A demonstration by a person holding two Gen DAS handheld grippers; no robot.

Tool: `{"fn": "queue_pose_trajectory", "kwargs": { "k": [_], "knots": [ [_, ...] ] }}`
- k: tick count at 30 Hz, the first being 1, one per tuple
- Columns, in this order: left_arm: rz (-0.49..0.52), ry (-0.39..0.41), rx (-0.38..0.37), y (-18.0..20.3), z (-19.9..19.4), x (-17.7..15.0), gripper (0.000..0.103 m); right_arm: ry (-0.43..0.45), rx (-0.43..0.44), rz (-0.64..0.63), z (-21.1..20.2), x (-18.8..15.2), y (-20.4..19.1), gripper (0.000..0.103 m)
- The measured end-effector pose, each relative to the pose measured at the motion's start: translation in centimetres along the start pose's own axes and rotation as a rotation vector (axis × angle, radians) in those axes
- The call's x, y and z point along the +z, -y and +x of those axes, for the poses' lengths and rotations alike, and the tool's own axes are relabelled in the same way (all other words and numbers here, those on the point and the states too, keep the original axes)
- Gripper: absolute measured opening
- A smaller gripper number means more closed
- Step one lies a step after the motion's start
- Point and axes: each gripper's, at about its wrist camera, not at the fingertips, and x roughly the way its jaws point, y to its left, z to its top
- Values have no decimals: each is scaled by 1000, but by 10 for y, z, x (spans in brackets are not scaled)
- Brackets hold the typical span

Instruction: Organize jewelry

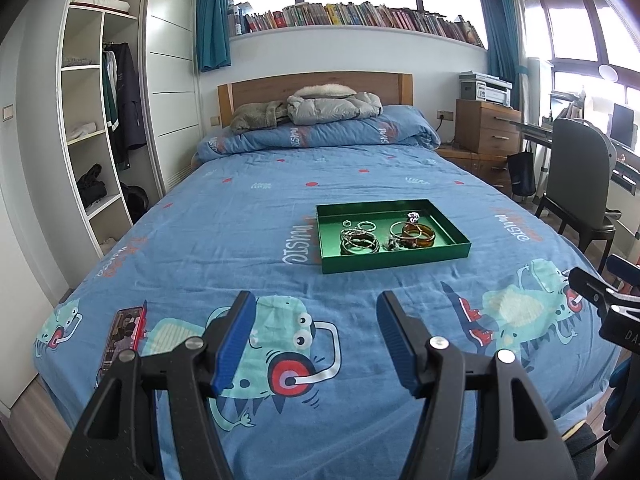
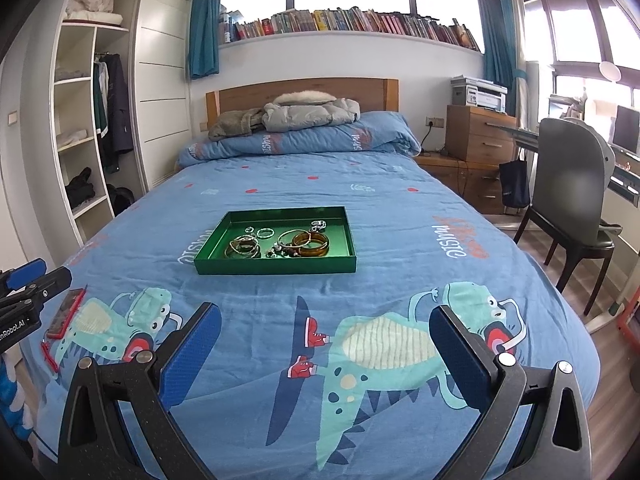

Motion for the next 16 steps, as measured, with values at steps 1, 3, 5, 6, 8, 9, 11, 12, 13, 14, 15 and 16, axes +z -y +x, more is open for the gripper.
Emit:
{"fn": "queue_pose_trajectory", "kwargs": {
  "k": [1,3,5,6,8,9,11,12,13,14,15,16],
  "knots": [
    [0,1,1,0,-1,0,61,0,-1,2,0,0,1,102],
    [0,0,-1,0,0,0,61,-1,-4,6,1,0,3,102],
    [1,-5,-2,-1,3,-1,61,-2,-7,7,2,0,5,102],
    [2,-7,-3,-1,5,-1,61,-2,-8,8,2,0,5,102],
    [5,-7,-1,-1,7,-2,61,-2,-10,10,3,0,6,102],
    [5,-7,-1,0,7,-2,61,-3,-11,11,4,0,6,102],
    [6,-8,-3,0,8,-2,61,-4,-12,12,5,0,7,102],
    [7,-9,-3,1,9,-2,61,-4,-13,12,6,0,7,102],
    [8,-10,-3,1,10,-2,61,-5,-13,13,7,0,8,102],
    [8,-9,-3,0,10,-2,61,-6,-13,13,7,0,8,102],
    [6,-9,-2,0,11,-2,61,-6,-13,13,7,0,8,102],
    [7,-9,-2,2,11,-2,61,-5,-13,13,7,0,8,102]
  ]
}}
